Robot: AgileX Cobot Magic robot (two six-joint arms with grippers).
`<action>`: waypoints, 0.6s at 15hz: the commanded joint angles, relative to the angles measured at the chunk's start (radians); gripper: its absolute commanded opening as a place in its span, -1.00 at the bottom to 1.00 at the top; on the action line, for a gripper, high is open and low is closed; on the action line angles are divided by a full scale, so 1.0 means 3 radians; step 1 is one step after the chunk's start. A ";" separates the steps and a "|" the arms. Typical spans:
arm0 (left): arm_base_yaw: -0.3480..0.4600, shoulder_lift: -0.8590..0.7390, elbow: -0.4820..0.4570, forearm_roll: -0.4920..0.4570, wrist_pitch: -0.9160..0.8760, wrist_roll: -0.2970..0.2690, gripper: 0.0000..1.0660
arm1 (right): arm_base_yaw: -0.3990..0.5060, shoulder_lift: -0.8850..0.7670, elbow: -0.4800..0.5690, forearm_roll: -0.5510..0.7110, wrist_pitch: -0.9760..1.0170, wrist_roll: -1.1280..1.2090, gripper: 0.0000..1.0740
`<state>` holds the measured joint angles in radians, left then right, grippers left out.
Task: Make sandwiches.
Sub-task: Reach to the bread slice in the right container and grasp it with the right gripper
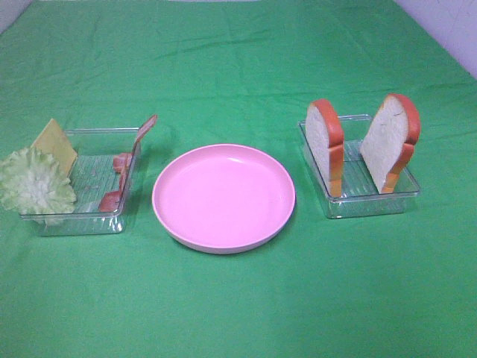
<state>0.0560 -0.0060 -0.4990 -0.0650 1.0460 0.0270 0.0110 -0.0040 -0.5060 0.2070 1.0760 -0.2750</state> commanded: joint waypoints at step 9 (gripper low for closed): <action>-0.0013 -0.0010 0.0007 -0.0003 -0.0047 -0.0013 0.43 | -0.0020 -0.0067 0.0007 0.0007 -0.0010 -0.0013 0.62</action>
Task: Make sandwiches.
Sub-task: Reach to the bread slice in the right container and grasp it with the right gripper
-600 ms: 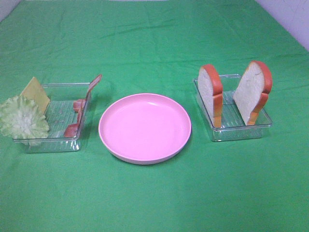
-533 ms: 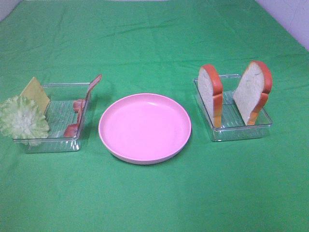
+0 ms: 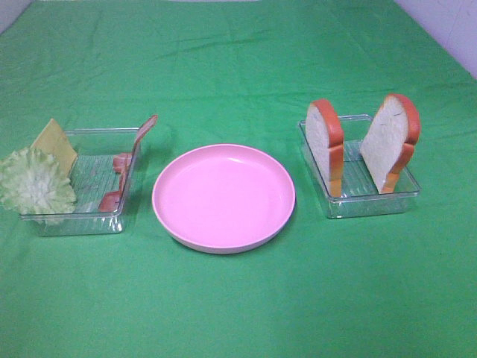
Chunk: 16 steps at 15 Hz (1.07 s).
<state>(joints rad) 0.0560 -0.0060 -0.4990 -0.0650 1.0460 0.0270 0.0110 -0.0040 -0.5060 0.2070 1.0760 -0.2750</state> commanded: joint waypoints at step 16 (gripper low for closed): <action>-0.0013 -0.0010 0.0007 -0.0007 -0.0047 -0.0013 0.43 | -0.0020 0.0013 -0.0073 -0.0040 -0.0303 0.0157 0.53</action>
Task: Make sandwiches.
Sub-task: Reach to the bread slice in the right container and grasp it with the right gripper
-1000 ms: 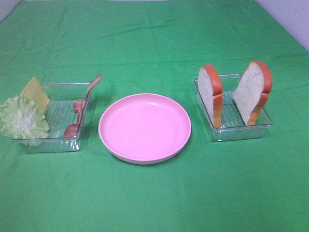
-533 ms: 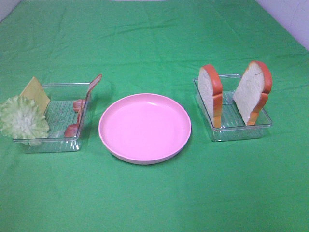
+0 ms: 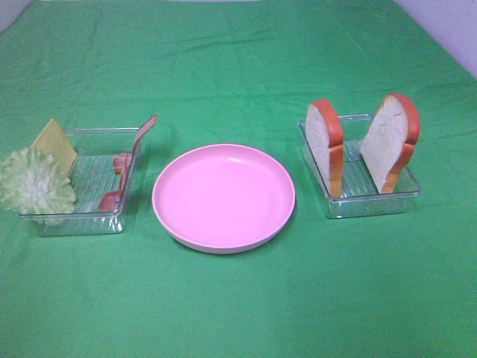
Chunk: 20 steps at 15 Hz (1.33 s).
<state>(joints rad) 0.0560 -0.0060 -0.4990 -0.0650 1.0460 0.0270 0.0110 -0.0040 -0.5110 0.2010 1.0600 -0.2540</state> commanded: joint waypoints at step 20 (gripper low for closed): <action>-0.0013 -0.0010 0.0007 -0.0007 -0.0047 -0.0013 0.43 | 0.0133 0.4750 -0.2587 0.0547 -0.0237 0.0093 0.39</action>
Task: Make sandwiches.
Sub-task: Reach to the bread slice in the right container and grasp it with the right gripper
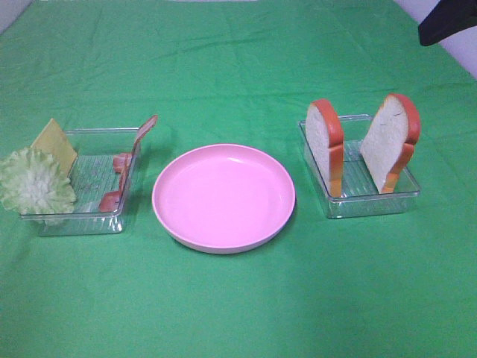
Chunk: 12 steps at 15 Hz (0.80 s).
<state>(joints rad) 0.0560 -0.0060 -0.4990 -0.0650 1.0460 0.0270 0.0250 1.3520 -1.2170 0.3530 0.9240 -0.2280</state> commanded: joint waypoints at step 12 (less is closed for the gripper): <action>-0.0013 -0.0010 0.0007 -0.0007 -0.0047 -0.0013 0.43 | 0.0993 0.2047 -0.1933 -0.0563 0.1170 0.0817 0.39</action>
<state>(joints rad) 0.0560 -0.0060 -0.4990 -0.0650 1.0460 0.0270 0.3200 1.9420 -1.7730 0.1880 1.2070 0.0130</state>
